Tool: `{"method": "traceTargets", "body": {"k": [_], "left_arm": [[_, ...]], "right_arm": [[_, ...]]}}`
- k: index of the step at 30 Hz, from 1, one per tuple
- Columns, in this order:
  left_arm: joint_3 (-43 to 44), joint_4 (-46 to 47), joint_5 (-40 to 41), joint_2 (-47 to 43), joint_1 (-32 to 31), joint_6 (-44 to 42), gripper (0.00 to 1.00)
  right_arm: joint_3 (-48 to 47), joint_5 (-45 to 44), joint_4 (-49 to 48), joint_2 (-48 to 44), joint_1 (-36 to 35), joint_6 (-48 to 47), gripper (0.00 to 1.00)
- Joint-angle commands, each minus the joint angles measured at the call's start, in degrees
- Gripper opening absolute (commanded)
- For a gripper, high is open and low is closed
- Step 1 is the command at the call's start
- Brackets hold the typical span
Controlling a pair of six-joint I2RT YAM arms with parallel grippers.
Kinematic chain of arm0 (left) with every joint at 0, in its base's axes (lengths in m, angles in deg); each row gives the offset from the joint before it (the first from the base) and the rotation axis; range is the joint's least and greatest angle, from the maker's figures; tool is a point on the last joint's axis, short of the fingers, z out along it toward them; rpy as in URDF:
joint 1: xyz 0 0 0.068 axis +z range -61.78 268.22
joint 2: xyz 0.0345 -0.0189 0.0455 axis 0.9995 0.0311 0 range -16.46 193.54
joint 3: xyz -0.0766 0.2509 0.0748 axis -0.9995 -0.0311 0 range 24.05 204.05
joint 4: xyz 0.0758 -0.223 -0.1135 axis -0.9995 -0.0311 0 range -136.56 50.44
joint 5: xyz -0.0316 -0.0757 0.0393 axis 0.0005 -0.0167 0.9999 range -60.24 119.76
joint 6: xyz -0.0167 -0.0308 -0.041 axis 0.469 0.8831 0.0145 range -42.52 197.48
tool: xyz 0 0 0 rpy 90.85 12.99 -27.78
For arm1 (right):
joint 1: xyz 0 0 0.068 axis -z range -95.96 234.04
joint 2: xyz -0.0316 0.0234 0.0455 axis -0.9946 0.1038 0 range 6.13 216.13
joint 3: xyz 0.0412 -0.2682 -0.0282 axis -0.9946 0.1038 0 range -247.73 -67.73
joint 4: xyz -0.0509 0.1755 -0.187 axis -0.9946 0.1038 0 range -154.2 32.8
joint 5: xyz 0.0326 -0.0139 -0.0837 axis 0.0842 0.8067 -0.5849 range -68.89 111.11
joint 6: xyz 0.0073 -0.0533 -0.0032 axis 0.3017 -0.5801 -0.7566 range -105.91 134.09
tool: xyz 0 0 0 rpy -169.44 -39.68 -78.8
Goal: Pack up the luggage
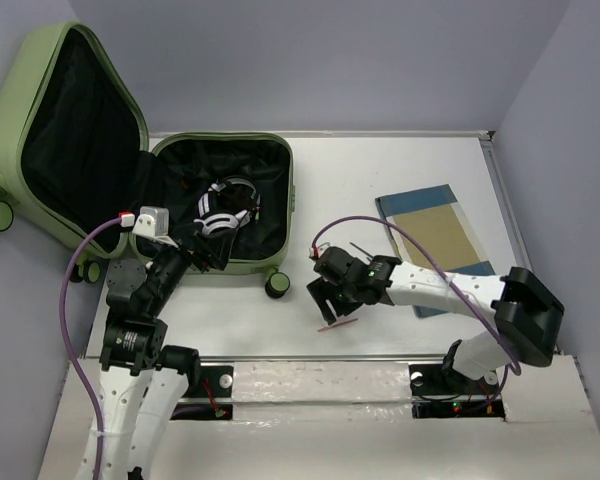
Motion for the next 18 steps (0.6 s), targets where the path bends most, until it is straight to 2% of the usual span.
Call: {"method": "traceTargets", "body": {"k": [1, 6, 11, 18], "left_arm": [[2.4, 1.8, -1.1, -0.2, -0.1, -0.6, 0.99], [2.4, 1.7, -1.0, -0.5, -0.1, -0.7, 0.99], [2.5, 1.6, -0.9, -0.4, -0.1, -0.7, 0.99], [2.5, 1.6, -1.0, -0.5, -0.1, -0.8, 0.99]], "right_arm": [[1.2, 4.0, 2.3, -3.5, -0.6, -2.7, 0.75], [-1.7, 4.9, 7.1, -0.1, -1.3, -6.0, 0.80], [-5.9, 3.0, 11.3, 6.1, -1.8, -8.9, 0.80], [-8.5, -0.1, 11.2, 10.8, -2.4, -11.4, 0.81]]}}
